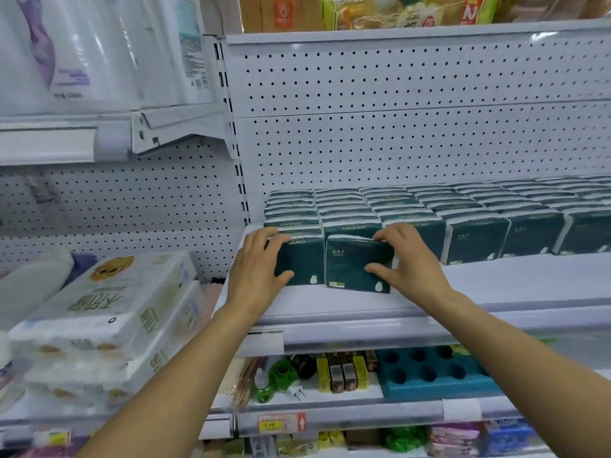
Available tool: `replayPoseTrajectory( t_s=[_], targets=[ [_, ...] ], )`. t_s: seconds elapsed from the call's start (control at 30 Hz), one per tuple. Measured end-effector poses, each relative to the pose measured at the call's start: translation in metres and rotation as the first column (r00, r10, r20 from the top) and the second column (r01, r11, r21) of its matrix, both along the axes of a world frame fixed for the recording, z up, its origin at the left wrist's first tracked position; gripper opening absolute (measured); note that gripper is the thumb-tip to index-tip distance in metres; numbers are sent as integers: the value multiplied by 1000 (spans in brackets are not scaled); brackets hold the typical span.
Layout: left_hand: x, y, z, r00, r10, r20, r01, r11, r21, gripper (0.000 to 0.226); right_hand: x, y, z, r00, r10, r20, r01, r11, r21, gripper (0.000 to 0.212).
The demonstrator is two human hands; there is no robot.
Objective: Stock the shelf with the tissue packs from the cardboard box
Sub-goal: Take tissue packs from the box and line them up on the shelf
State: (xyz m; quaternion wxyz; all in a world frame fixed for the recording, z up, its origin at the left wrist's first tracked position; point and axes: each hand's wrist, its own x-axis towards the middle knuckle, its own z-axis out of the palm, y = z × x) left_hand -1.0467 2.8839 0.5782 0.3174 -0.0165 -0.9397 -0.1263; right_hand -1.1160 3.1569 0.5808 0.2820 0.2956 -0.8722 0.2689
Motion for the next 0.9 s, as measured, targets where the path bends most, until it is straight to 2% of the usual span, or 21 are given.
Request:
replayPoseTrajectory(
  t_s=[0.17,0.33,0.6,0.73,0.9],
  targets=[
    [-9,4,-3,997,11,-72,-17,996,-84,60,-17,-16,0,975,-56,-213,91,983,161,53],
    [-16,4,-4,995,23,-98,-32,996,-87,57,-24,-25,0,939,-148,-310,216,956,198,50],
    [-15,4,-2,997,44,-70,-54,989,-140,59,-16,-32,-1,928,-216,-303,291,928,233,47],
    [-9,4,2,998,50,-27,-54,986,-159,71,0,-36,3,934,-242,-263,305,924,232,53],
    [31,10,4,994,47,-100,-65,981,-185,85,45,-42,6,931,-219,-293,281,941,191,61]
  ],
)
